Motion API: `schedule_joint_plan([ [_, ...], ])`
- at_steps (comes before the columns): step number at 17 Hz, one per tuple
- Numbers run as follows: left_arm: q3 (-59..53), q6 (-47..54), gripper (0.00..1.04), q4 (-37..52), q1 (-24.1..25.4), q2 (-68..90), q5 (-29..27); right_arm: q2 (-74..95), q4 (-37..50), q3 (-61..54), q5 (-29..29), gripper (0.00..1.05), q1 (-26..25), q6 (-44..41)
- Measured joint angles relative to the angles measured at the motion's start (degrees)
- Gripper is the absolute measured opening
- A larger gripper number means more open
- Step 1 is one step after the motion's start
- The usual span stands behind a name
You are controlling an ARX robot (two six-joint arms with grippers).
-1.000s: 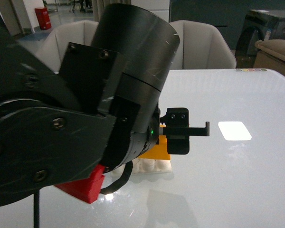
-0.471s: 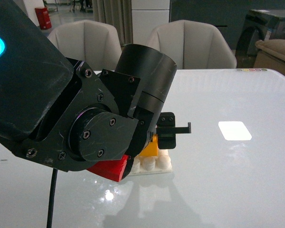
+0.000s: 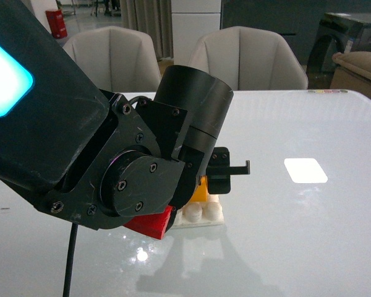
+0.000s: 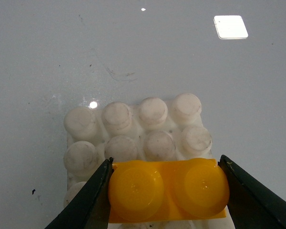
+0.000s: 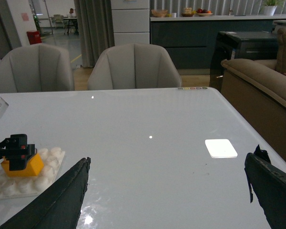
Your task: Insert yellow block into base center
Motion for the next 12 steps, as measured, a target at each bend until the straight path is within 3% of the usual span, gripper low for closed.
schedule_joint_plan([
  [12, -3.06, -0.26, 0.59, 1.01, 0.74, -0.24, 1.31, 0.0, 0.0, 0.0, 0.0, 0.98, 0.0, 0.0],
])
